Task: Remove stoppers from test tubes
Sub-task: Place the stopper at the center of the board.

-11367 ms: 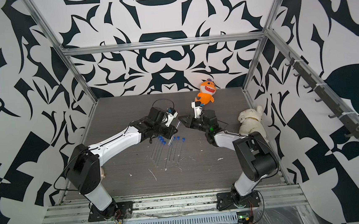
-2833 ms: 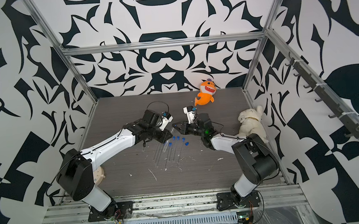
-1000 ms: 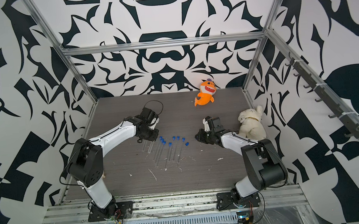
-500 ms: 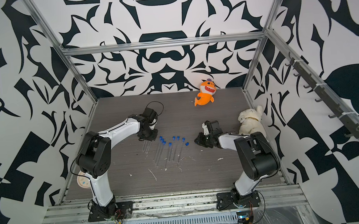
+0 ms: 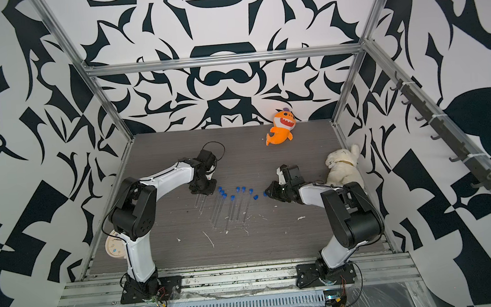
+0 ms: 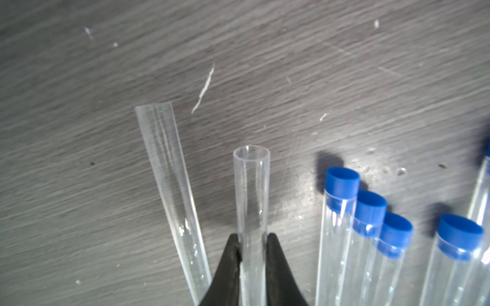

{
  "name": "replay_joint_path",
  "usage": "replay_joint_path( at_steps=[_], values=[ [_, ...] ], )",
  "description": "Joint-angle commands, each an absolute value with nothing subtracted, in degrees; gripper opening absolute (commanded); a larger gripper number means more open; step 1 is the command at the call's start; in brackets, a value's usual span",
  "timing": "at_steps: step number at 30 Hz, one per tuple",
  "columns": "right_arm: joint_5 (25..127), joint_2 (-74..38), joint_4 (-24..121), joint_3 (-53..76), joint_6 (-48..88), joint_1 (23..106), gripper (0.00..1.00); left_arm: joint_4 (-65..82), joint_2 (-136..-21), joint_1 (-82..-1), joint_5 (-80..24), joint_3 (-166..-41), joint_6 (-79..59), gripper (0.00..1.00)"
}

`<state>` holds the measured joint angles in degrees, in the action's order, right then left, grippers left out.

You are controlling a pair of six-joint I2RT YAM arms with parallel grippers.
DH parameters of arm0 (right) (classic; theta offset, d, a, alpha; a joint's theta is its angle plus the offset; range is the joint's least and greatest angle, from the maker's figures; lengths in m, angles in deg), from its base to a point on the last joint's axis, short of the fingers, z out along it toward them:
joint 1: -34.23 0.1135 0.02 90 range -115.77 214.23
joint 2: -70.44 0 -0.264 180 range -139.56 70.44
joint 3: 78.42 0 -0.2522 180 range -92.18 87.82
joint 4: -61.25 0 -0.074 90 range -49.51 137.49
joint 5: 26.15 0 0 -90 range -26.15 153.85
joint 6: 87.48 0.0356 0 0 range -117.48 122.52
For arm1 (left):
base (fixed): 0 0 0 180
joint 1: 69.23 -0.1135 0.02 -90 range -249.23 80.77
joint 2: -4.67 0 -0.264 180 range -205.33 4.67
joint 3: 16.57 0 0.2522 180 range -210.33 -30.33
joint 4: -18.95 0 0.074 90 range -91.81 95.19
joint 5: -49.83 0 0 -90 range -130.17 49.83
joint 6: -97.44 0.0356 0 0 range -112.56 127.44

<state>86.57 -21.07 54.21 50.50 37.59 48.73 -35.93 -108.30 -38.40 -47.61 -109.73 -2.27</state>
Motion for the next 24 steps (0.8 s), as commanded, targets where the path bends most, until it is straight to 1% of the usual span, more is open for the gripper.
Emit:
replay_joint_path(
  at_steps=[1, 6, 9, 11, 12, 14, 16, 19, 24],
  values=[
    [84.8, -18.4, 52.2, 51.2, 37.3, 48.9, 0.37, -36.4, -109.1, -38.5, -46.6, -109.9, -3.4, 0.06],
    [83.8, -16.2, 49.4, 49.7, 36.1, 48.9, 0.4, -36.1, -109.1, -38.5, -45.6, -109.9, -3.7, 0.11],
    [83.9, -15.1, 48.5, 48.8, 35.7, 48.9, 0.46, -36.4, -109.1, -38.5, -45.3, -110.2, -3.8, 0.15],
    [83.2, -13.8, 48.0, 48.5, 35.7, 49.0, 0.47, -36.7, -109.0, -38.5, -45.2, -110.5, -3.9, 0.18],
    [82.9, -13.2, 47.6, 48.5, 35.7, 48.9, 0.49, -36.8, -108.9, -38.5, -45.3, -110.7, -4.0, 0.21],
    [82.4, -11.9, 47.0, 48.4, 35.3, 48.9, 0.53, -37.2, -108.7, -38.5, -45.4, -111.2, -4.1, 0.29],
    [82.1, -11.0, 45.9, 48.0, 34.9, 48.9, 0.54, -37.3, -108.4, -38.5, -45.2, -111.5, -4.2, 0.37],
    [81.4, -9.6, 44.6, 47.4, 34.2, 49.0, 0.54, -37.8, -107.6, -38.5, -45.2, -112.1, -4.4, 0.45],
    [80.1, -7.6, 42.8, 46.7, 32.9, 49.0, 0.54, -39.3, -103.7, -38.4, -46.0, -112.5, -4.7, 0.47]
  ],
)
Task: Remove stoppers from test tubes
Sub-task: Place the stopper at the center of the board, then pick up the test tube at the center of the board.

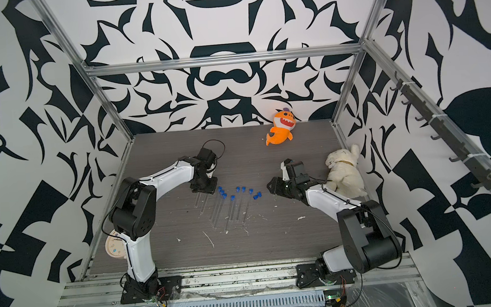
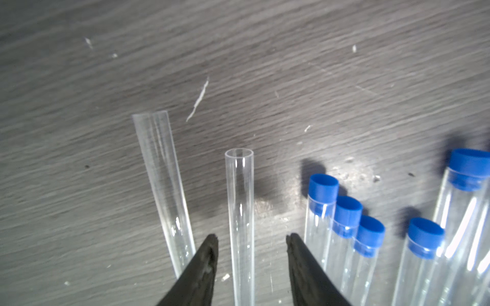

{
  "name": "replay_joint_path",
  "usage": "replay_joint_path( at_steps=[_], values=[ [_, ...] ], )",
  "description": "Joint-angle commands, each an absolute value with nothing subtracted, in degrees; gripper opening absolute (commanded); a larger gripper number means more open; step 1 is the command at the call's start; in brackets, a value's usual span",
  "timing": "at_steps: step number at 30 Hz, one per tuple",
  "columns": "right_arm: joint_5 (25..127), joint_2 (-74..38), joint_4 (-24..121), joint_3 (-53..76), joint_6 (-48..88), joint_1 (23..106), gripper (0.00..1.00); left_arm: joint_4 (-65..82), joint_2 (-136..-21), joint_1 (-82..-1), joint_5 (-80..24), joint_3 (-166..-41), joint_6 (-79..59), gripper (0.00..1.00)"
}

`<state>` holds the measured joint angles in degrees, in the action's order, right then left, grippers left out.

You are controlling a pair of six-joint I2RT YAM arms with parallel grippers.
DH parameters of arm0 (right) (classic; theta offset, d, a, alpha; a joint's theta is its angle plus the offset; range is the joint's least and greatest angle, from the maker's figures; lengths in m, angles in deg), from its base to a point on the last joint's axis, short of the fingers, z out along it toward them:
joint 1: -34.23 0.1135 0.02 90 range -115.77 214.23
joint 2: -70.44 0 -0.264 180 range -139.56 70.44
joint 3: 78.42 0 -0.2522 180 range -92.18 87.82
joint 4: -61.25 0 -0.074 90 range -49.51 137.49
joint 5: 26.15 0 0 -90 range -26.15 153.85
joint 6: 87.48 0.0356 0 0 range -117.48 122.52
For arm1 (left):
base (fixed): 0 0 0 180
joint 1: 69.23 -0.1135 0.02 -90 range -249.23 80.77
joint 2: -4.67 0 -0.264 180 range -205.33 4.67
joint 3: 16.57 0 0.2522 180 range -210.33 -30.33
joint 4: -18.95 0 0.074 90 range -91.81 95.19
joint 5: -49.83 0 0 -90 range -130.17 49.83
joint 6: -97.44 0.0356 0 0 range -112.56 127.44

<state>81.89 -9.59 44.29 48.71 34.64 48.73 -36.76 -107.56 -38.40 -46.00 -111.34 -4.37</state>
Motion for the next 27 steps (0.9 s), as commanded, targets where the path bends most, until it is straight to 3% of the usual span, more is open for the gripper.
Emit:
replay_joint_path(
  at_steps=[1, 12, 24, 27],
  values=[
    [79.6, -7.2, 42.7, 46.9, 32.8, 48.9, 0.54, -39.5, -102.6, -38.3, -46.0, -112.0, -4.7, 0.47],
    [92.2, -6.7, 58.6, 49.1, 27.1, 54.2, 0.75, -35.6, -95.5, -35.2, -41.8, -103.1, -7.4, 0.48],
    [91.3, -3.7, 62.9, 53.7, 29.3, 56.8, 0.79, -31.8, -99.7, -34.6, -41.0, -101.7, -7.3, 0.4],
    [90.8, -2.4, 63.0, 54.6, 29.5, 57.0, 0.94, -31.4, -100.7, -34.6, -41.6, -101.8, -7.1, 0.4]
  ],
)
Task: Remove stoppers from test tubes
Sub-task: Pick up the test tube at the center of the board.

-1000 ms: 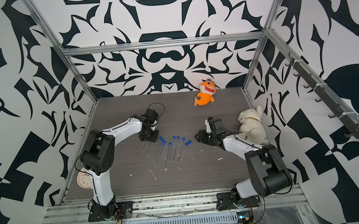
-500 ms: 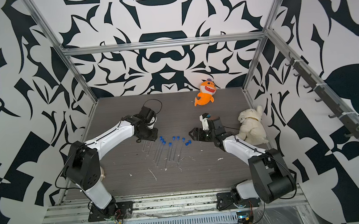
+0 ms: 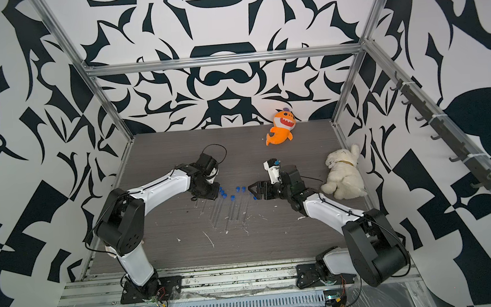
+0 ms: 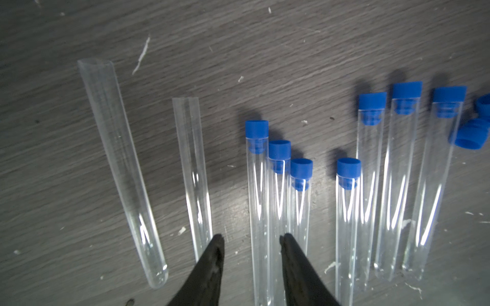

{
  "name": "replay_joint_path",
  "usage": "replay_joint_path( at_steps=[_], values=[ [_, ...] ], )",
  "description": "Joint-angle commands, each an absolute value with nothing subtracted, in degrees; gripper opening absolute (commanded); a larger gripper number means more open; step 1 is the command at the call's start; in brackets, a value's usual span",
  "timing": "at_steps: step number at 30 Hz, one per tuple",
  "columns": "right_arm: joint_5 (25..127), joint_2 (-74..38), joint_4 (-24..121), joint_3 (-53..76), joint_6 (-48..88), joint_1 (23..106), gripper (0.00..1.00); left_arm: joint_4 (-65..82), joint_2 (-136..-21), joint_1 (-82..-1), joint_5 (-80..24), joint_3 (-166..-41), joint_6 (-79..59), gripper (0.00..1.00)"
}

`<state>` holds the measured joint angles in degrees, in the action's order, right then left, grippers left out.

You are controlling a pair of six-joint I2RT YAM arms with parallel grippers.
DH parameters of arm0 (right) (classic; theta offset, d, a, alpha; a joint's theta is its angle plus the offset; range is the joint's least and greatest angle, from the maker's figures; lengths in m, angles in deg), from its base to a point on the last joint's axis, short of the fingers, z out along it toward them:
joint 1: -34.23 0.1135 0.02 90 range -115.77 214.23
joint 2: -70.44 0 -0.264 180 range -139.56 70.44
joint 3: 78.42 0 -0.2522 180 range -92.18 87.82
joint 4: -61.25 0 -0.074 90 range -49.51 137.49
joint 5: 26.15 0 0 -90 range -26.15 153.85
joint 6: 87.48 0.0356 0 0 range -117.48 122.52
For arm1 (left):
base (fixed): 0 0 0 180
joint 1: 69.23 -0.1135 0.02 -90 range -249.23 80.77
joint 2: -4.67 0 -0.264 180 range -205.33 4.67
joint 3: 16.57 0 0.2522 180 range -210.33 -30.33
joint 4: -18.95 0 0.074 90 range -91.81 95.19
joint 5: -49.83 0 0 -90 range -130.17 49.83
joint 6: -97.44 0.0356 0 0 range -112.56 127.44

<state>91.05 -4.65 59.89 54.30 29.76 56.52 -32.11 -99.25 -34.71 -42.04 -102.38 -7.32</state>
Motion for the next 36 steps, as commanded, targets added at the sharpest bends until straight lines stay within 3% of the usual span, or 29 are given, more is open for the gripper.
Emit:
replay_joint_path(
  at_steps=[1, 24, 36],
  values=[
    [90.5, -2.1, 63.0, 54.7, 29.5, 57.0, 0.99, -31.1, -101.0, -34.5, -41.4, -101.8, -7.2, 0.4],
    [89.1, 1.6, 62.2, 55.4, 29.8, 57.0, 1.0, -29.9, -104.8, -33.8, -44.3, -101.4, -6.9, 0.4],
    [87.6, 1.7, 61.9, 55.6, 30.0, 57.0, 1.0, -28.6, -105.8, -33.6, -43.5, -100.6, -7.1, 0.3]
  ],
)
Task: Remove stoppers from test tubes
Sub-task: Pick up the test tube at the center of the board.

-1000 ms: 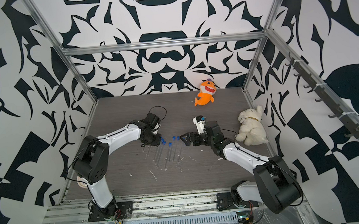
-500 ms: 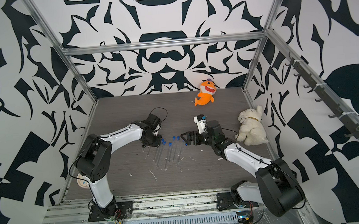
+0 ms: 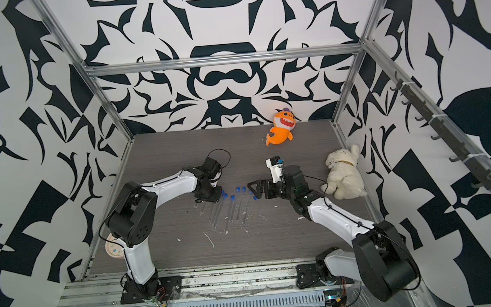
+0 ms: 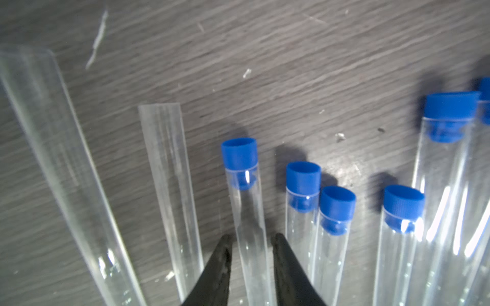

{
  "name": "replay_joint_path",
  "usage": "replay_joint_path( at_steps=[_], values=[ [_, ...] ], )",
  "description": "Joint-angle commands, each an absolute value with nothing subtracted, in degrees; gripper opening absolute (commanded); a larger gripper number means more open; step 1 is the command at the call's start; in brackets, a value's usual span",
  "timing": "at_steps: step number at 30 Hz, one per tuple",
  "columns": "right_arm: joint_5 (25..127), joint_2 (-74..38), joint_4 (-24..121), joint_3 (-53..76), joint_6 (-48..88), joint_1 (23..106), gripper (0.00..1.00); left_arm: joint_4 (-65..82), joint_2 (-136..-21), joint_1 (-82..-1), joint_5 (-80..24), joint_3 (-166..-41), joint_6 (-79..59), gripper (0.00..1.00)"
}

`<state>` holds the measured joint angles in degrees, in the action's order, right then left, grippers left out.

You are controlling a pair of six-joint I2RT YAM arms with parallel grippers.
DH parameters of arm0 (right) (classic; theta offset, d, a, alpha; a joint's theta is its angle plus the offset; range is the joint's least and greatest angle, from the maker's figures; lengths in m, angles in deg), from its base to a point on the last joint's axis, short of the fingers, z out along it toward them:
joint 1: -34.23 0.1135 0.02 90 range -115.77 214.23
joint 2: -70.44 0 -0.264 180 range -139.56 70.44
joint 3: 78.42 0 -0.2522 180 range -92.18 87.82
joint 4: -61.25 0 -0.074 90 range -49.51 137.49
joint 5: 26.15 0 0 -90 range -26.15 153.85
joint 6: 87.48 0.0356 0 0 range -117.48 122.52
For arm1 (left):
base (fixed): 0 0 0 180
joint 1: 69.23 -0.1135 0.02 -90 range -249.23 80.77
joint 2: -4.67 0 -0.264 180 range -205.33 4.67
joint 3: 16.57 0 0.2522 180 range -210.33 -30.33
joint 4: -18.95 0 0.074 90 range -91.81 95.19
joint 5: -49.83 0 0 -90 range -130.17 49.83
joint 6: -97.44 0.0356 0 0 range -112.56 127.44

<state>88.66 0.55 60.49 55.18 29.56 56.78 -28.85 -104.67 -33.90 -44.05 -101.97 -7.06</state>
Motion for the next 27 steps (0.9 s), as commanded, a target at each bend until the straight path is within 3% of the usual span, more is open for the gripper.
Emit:
replay_joint_path(
  at_steps=[1, 17, 21, 27],
  values=[
    [87.4, 1.7, 61.9, 55.6, 29.9, 57.0, 1.0, -28.4, -105.7, -33.6, -43.4, -100.3, -7.2, 0.3],
    [85.6, 4.2, 58.9, 55.2, 29.2, 57.0, 1.0, -28.0, -104.9, -33.2, -43.6, -98.7, -7.2, 0.12],
    [86.7, 3.4, 59.8, 55.4, 29.2, 56.9, 1.0, -29.1, -103.2, -33.2, -44.1, -99.4, -7.3, 0.04],
    [93.2, 2.0, 67.8, 57.7, 28.7, 57.0, 1.0, -31.5, -97.5, -33.2, -44.5, -101.1, -6.8, 0.02]
  ],
)
